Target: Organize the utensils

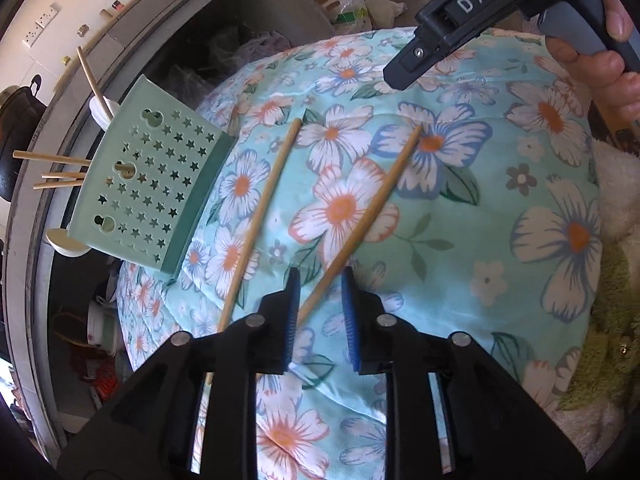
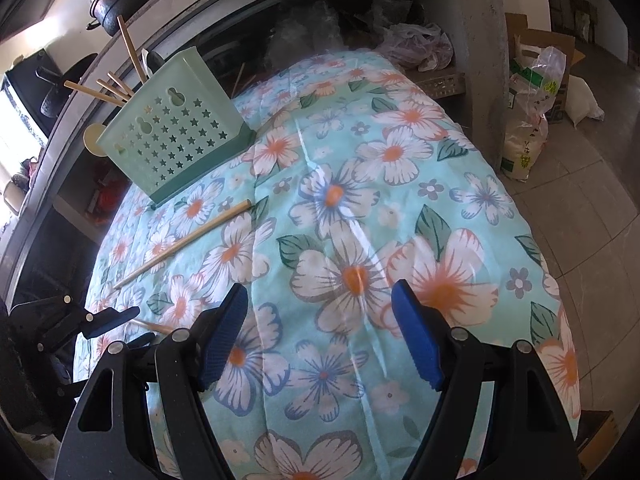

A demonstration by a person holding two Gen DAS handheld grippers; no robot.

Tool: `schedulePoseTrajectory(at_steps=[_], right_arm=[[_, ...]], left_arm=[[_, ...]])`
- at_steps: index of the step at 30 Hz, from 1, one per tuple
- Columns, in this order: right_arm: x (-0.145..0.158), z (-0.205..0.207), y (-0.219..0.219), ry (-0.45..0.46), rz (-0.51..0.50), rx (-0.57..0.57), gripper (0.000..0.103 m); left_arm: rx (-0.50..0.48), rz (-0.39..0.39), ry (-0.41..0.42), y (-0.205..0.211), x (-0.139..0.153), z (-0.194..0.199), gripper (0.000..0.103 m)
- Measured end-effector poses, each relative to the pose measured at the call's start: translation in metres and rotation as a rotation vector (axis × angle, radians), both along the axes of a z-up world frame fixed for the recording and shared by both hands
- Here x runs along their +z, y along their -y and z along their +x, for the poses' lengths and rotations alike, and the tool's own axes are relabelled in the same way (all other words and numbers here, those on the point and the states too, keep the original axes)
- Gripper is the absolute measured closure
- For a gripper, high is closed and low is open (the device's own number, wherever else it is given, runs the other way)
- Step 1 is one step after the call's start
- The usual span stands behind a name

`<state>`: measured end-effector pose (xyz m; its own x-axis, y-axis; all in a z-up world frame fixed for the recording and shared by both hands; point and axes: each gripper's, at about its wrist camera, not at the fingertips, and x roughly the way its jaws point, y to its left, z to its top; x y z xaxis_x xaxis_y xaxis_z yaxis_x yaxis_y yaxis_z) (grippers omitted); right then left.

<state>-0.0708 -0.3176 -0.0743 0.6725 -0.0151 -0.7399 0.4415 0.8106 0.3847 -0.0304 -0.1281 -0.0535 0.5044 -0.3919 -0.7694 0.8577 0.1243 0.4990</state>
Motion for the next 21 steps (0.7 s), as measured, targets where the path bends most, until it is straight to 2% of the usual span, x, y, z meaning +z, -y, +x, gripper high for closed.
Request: schedulePoseTrajectory(at_steps=[5, 10, 17, 21], right_arm=[[-0.003, -0.001, 0.005, 0.0, 0.031, -0.007, 0.03], [-0.007, 0.002, 0.008, -0.005, 0.064, 0.001, 0.03], [-0.011, 0.004, 0.011, -0.002, 0.104, 0.003, 0.029], [-0.011, 0.005, 0.011, -0.001, 0.111, 0.006, 0.029]], left_arm=[[-0.063, -0.017, -0.022, 0.01, 0.005, -0.007, 0.072], [-0.115, -0.005, -0.003, 0.027, -0.002, -0.016, 0.072], [-0.158, -0.005, -0.038, 0.047, -0.006, -0.018, 0.072], [-0.166, -0.001, -0.06, 0.056, -0.014, -0.017, 0.077]])
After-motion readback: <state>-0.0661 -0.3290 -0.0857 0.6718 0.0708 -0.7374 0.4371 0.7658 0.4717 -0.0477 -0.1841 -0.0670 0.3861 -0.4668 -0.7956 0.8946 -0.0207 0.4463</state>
